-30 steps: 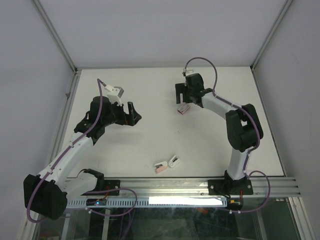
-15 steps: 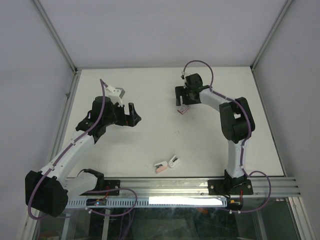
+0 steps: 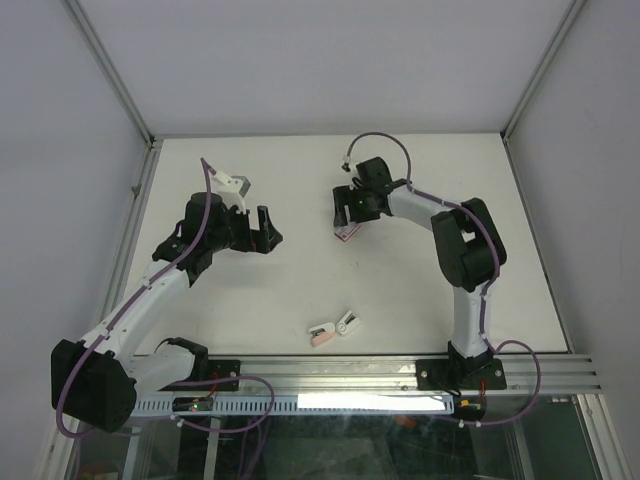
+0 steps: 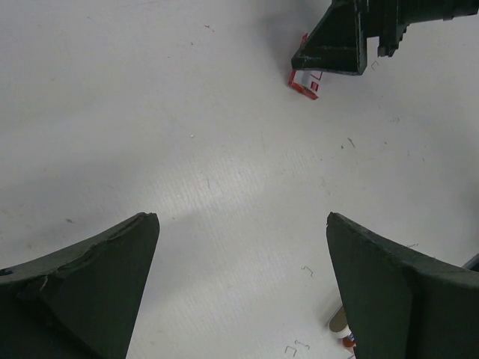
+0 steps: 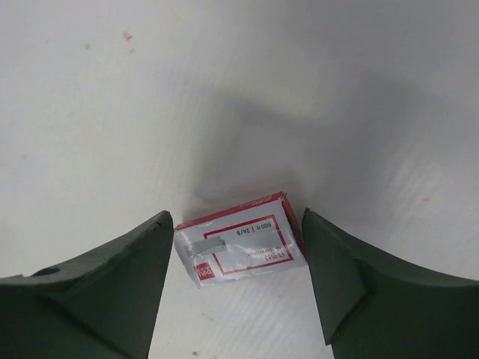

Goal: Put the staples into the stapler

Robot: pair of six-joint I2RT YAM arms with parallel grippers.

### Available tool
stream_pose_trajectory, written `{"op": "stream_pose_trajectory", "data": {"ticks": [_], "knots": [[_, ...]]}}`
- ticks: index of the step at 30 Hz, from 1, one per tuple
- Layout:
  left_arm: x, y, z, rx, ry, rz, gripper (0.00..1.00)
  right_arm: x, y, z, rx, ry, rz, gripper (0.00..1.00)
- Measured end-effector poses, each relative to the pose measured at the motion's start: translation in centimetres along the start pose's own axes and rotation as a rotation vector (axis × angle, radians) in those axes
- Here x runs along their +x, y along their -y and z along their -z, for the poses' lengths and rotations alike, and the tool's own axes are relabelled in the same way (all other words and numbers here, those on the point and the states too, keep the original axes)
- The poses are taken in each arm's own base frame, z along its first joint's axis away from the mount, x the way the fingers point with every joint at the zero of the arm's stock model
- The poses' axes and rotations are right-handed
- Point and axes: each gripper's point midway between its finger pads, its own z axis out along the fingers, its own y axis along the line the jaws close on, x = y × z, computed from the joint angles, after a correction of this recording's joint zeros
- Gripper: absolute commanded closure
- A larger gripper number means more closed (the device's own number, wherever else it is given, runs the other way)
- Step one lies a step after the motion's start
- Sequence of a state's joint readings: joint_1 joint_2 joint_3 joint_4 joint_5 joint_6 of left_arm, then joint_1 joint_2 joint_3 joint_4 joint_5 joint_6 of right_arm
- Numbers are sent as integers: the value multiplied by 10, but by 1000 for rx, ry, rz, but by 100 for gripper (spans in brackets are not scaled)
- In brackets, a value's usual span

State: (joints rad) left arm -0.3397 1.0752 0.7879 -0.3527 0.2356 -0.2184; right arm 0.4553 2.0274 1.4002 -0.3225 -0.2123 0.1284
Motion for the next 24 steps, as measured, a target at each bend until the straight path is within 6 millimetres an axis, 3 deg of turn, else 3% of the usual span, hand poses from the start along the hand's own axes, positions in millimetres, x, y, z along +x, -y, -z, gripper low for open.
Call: {"op": "stream_pose_trajectory", "data": {"ticks": [5, 8, 11, 14, 18, 24], "knots": [[0, 2, 0, -1, 1, 50, 3, 20, -37, 4, -95, -36, 11, 27], [-2, 14, -4, 18, 35, 105, 3, 31, -43, 14, -107, -48, -2, 26], [9, 34, -14, 75, 62, 131, 4, 32, -39, 32, -109, -29, -37, 26], [23, 48, -37, 111, 41, 128, 6, 20, -30, 54, -121, 21, -82, 26], [41, 52, -82, 99, -17, 55, 5, 10, -14, 81, -148, 99, -147, 26], [49, 60, -136, 110, -54, -152, 3, 23, 4, 100, -192, 135, -246, 25]]}}
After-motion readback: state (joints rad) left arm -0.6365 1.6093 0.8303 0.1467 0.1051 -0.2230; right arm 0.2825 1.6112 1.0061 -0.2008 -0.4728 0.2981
